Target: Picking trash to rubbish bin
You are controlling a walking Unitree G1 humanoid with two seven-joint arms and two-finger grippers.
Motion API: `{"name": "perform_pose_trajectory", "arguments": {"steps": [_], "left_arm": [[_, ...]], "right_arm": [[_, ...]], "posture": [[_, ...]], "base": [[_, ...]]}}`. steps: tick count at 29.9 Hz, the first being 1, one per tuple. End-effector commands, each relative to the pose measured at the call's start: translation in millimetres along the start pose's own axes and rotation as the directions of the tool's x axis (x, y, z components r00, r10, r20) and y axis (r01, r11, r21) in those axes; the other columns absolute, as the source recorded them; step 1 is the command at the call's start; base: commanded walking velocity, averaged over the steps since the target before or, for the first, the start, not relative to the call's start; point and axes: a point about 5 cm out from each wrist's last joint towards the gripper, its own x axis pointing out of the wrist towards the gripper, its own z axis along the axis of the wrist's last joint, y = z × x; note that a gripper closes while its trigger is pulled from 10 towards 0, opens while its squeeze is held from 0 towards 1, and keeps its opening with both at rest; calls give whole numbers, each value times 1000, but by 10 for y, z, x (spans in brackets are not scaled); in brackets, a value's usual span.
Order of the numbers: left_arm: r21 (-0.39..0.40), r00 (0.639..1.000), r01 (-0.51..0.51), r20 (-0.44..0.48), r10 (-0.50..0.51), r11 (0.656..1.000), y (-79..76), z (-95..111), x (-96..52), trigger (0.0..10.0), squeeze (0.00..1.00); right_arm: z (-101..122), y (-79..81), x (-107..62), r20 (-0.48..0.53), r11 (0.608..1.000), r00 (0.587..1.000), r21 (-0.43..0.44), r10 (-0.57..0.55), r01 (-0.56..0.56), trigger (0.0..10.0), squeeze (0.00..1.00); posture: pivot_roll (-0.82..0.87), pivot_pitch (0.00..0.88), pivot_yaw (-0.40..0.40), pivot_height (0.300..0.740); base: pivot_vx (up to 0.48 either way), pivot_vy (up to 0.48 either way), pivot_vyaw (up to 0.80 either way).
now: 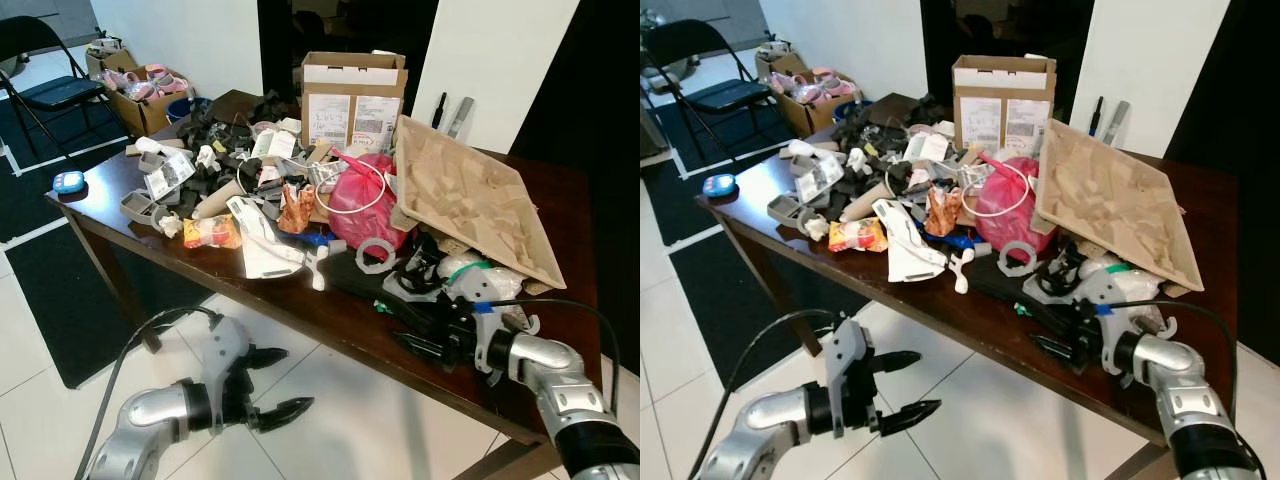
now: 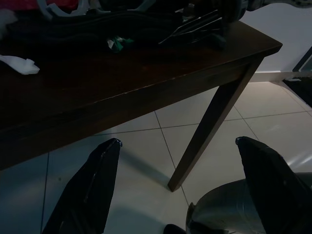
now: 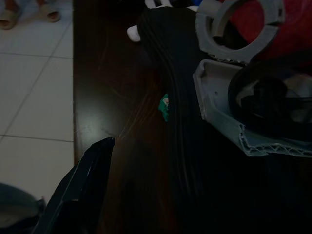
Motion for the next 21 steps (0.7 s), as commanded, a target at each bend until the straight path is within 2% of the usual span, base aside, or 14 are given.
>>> {"name": "perform_pose_trajectory", "arguments": {"steps": [1,6,7,9,10,11,16,18,21], "left_arm": [[-1,1000,7,-15,-7,1000,-18,-11,-41,10000,0],[-7,1000,12,-15,-12,1000,-34,-16,-41,10000,0],[-7,1000,13,-15,-13,1000,-36,-16,-40,10000,0],[-7,1000,14,-15,-14,1000,-37,-16,-40,10000,0],[-8,1000,15,-15,-15,1000,-40,-16,-41,10000,0],[-9,1000,16,-15,-16,1000,-42,-16,-40,10000,0],[-11,1000,18,-16,-19,1000,-49,-17,-38,10000,0],[-12,1000,21,-14,-21,1000,-56,-16,-34,10000,0],[-13,1000,20,-12,-21,1000,-57,-14,-34,10000,0]], "right_arm": [[-80,74,69,-37,1000,999,-6,6,-6,10000,0],[-96,44,130,-76,992,994,-103,-75,67,10000,0],[-80,35,143,-63,990,994,-110,-94,86,8863,0],[-64,29,152,-51,988,993,-114,-107,101,8863,0],[-57,17,157,-53,983,990,-141,-127,118,2510,0],[-55,6,158,-58,978,988,-164,-141,130,0,0],[-61,-33,144,-80,963,981,-220,-175,154,0,0],[-68,-65,126,-97,949,976,-267,-197,165,0,0],[-51,-86,115,-93,944,974,-284,-204,171,0,0]], "posture": [[21,90,0,740],[19,94,0,740],[19,94,0,740],[19,96,-1,740],[18,97,-1,740],[17,97,-1,740],[15,99,0,740],[17,99,-2,740],[17,99,-2,740]], "base": [[0,0,0],[0,0,0],[0,0,0],[0,0,0],[0,0,0],[0,0,0],[0,0,0],[0,0,0],[0,0,0]]}}
